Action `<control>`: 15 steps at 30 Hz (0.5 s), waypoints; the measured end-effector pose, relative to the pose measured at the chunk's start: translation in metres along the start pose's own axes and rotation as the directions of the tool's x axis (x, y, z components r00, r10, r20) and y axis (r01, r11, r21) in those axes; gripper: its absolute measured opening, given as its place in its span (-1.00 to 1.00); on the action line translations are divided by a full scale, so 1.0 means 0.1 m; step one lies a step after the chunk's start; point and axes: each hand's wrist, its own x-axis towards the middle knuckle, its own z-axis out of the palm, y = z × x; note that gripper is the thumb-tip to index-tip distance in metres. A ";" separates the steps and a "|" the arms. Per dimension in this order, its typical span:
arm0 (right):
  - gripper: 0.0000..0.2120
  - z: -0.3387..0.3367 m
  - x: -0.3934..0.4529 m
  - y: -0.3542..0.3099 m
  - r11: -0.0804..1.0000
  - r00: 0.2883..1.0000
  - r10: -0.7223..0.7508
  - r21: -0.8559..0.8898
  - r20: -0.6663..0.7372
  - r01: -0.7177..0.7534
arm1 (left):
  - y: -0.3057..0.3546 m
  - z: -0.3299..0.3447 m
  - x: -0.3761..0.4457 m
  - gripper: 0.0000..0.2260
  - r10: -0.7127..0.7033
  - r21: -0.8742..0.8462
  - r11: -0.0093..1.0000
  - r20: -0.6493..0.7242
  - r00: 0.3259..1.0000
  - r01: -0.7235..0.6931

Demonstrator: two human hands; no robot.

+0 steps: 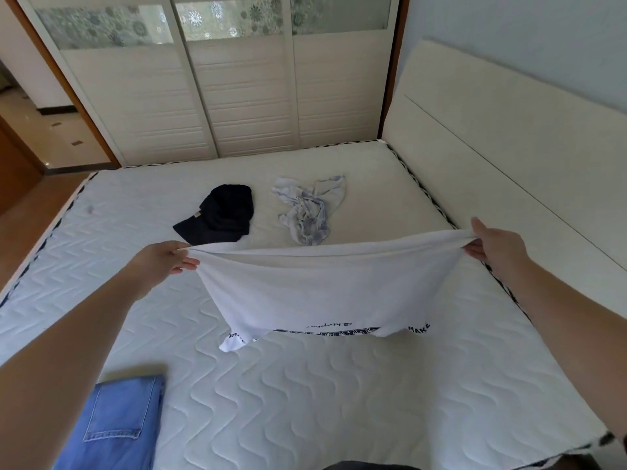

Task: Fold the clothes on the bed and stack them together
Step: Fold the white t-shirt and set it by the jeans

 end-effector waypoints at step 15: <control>-0.86 1.06 0.67 -0.77 0.952 0.988 0.120 0.271 0.097 -0.142 | 0.87 0.08 1.10 -0.89 -0.343 -0.541 0.834 -0.362 0.867 0.104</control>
